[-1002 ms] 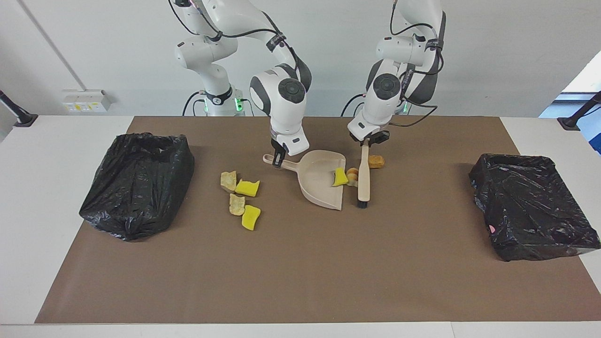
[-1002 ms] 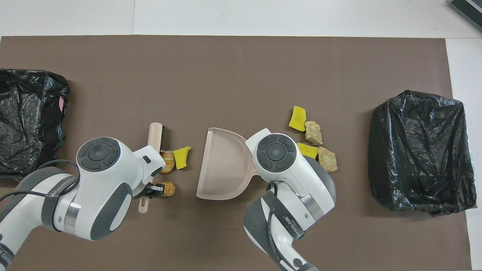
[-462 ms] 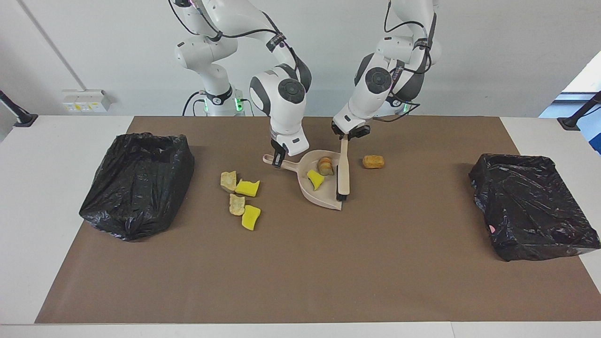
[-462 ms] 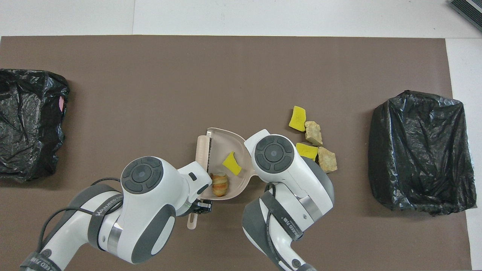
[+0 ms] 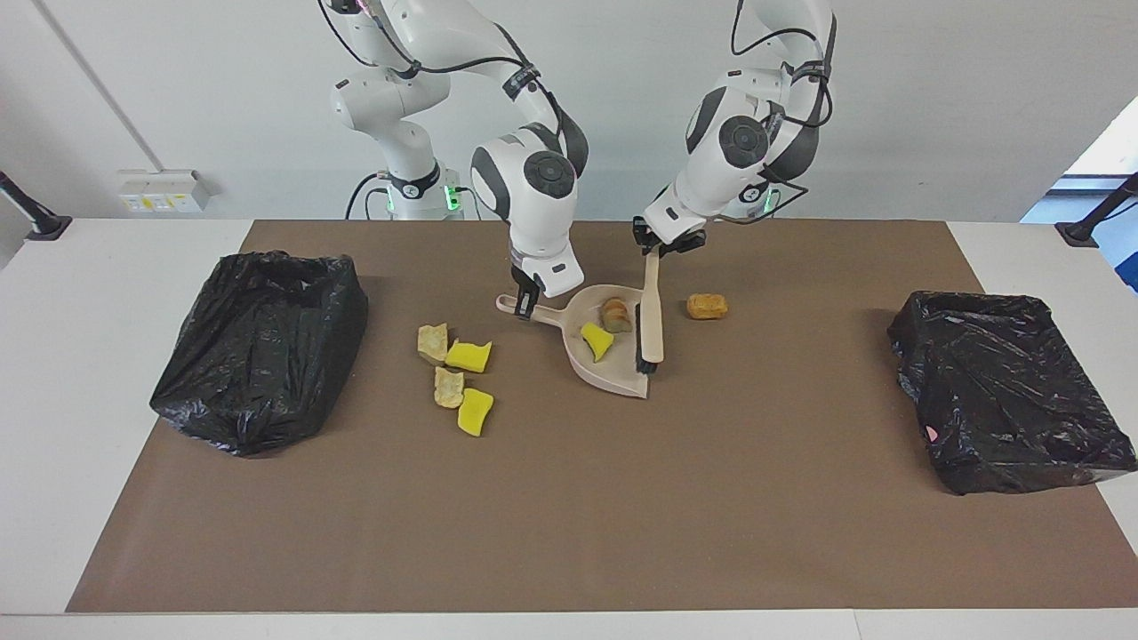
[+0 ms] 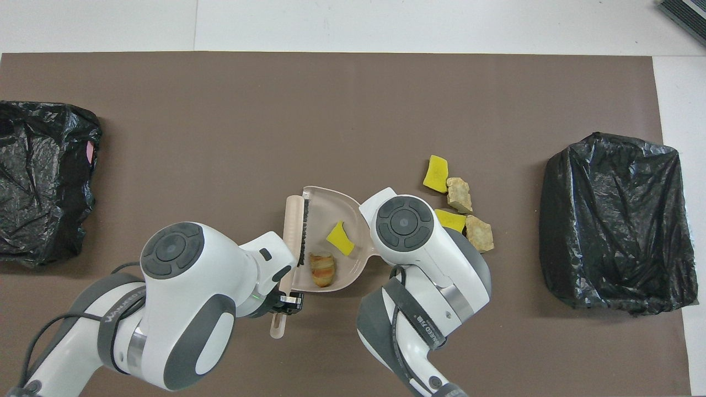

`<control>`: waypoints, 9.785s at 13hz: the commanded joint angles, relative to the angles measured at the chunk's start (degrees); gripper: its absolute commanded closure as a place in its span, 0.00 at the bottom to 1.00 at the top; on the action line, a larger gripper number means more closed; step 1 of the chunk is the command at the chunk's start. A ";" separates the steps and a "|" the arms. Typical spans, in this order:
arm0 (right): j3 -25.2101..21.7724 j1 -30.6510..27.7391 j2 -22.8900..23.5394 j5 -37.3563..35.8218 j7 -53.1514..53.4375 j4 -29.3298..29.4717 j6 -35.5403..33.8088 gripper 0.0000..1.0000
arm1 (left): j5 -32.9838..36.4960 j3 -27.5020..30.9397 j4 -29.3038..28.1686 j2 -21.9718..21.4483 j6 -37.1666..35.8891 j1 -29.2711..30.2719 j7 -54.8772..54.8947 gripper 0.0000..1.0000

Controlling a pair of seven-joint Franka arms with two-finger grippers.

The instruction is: Sweep and dump trash in bin

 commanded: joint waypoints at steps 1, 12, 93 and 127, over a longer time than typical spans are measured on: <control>0.09 -0.83 0.42 -1.37 -1.27 -0.65 1.96 1.00 | -1.23 0.50 -2.15 -5.74 -6.86 4.31 0.40 1.00; 0.09 -0.83 0.51 -1.37 -2.24 -0.65 1.95 1.00 | 8.44 0.94 -16.65 -19.29 -8.38 8.98 -15.24 1.00; -0.88 -53.04 -14.70 -46.89 -58.91 4.53 -2.36 1.00 | -10.75 -16.66 -11.58 -5.68 4.45 -0.78 -10.24 0.00; 9.93 -31.44 -27.63 -21.00 1.48 3.82 -29.32 1.00 | 21.18 19.75 45.04 7.78 -25.96 5.72 12.00 0.00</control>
